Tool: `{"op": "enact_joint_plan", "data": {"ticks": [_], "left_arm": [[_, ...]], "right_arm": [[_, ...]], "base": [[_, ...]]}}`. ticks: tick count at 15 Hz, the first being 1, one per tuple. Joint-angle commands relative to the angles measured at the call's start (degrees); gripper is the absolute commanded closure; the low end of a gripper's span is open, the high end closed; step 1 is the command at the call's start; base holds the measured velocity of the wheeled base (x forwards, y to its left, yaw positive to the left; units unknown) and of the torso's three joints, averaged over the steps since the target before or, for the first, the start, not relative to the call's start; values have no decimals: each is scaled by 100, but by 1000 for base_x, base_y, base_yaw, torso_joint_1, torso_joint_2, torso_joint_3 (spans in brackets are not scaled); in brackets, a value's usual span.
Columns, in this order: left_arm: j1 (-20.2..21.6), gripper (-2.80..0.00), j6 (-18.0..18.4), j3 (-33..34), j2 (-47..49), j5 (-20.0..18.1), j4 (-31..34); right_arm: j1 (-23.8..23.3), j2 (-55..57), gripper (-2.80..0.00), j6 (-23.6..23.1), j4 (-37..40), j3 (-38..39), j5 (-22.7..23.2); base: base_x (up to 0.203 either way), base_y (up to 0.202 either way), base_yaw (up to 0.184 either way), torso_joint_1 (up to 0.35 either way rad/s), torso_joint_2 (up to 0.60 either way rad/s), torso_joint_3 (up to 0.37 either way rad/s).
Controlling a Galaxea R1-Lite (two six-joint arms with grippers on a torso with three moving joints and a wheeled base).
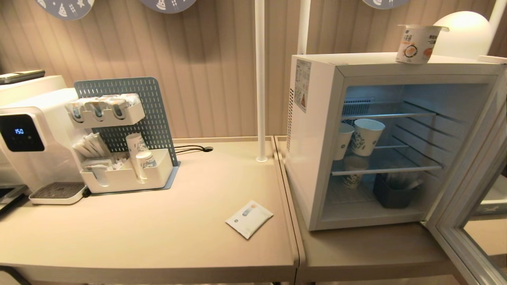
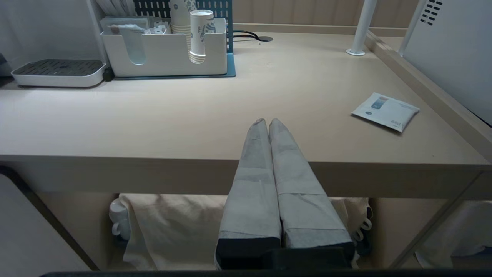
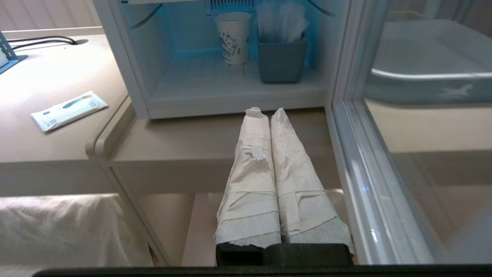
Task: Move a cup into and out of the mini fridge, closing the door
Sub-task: Close the freezer door
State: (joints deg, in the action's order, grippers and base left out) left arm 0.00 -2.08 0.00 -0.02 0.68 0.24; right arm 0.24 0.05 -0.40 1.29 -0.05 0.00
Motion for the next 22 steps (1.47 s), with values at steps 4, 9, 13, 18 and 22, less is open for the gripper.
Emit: {"op": "enact_joint_plan", "data": {"ticks": [4, 9, 13, 18, 22], "left_arm": [[0, 0, -2, 9, 2, 2, 2], [0, 0, -2, 9, 2, 2, 2], [0, 0, -2, 9, 2, 0, 2], [0, 0, -2, 9, 2, 2, 2], [0, 0, -2, 9, 2, 2, 2]], "right_arm": [[2, 4, 0, 5, 3, 5, 0], [2, 4, 0, 5, 3, 5, 0], [2, 4, 0, 5, 3, 5, 0], [2, 4, 0, 5, 3, 5, 0], [2, 4, 0, 5, 3, 5, 0]], "base": [[-194, 0, -2, 1, 1, 3], [-189, 0, -2, 1, 3, 2], [-182, 0, -1, 3, 3, 2], [-22, 0, 1, 0, 0, -1], [0, -83, 1, 3, 1, 2]]}}
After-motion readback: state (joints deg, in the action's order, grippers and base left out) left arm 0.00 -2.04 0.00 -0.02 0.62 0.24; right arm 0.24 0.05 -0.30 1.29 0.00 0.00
